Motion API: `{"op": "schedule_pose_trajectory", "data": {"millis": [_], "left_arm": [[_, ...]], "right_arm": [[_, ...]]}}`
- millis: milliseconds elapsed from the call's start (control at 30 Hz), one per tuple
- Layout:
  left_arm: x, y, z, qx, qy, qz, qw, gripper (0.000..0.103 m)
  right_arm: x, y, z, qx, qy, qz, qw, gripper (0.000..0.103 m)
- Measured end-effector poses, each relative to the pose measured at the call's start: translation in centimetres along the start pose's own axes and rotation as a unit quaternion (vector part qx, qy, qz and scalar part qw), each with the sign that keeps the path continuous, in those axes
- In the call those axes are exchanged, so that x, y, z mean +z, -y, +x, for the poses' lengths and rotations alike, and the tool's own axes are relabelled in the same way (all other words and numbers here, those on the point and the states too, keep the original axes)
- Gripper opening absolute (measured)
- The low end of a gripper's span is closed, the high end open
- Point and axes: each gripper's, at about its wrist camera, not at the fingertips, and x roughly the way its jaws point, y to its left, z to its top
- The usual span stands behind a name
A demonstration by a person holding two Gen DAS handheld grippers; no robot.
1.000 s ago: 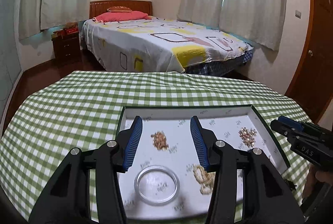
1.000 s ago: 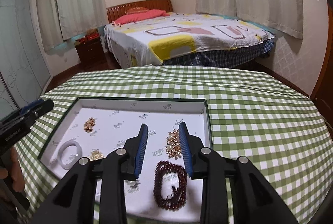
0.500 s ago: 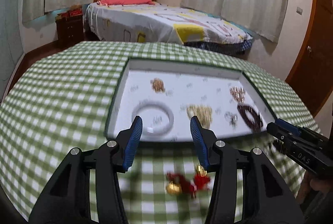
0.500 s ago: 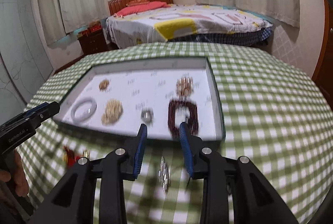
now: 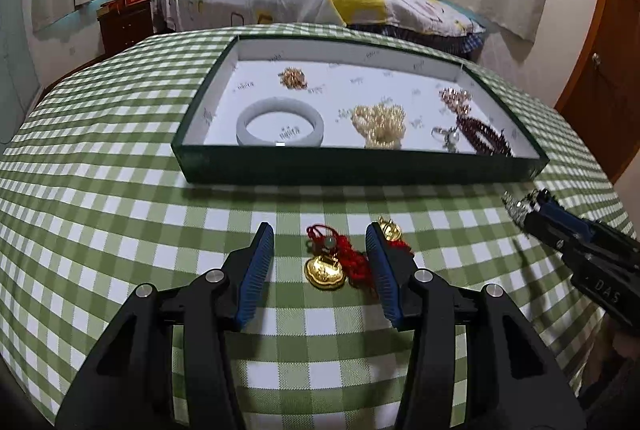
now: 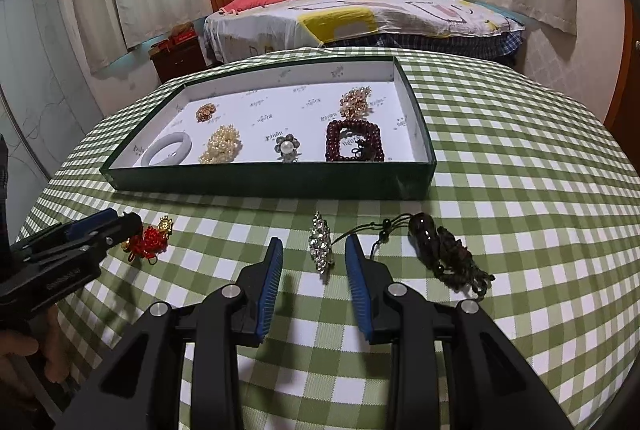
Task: Organize jewelry
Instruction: 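Grasp the red tassel charm with the left tool, then lift the red tassel charm with the left tool while the right tool grasps the rhinestone hairpin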
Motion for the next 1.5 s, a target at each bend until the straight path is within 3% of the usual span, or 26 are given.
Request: {"op": "schedule_pose_trajectory", "data": {"millis": [467,600,667,733,1500], "left_arm": [[-0.5,-0.8,-0.3,-0.005,-0.004,0.001,1.0,0.044],[-0.6,-0.5,-0.3,-0.009,-0.003,0.014,0.9999,0.028],[-0.6,-0.5,-0.3,-0.009,-0.001,0.016,0.9998,0.027],[-0.6,-0.6,-0.2,-0.015,-0.002,0.013,0.9998,0.016],[-0.3,-1.5,-0.6,-0.017,0.004,0.003,0.9998,0.016]], "right_arm": [[-0.3,0.0,0.2,0.002,-0.005,0.001,1.0,0.033],[-0.3,0.0,0.3,0.002,-0.006,0.001,1.0,0.033],[-0.3,0.1,0.3,0.001,-0.006,0.003,1.0,0.033],[-0.3,0.1,0.3,0.001,-0.006,0.003,1.0,0.033],[0.2,-0.5,1.3,0.007,-0.013,-0.005,1.0,0.033]]}}
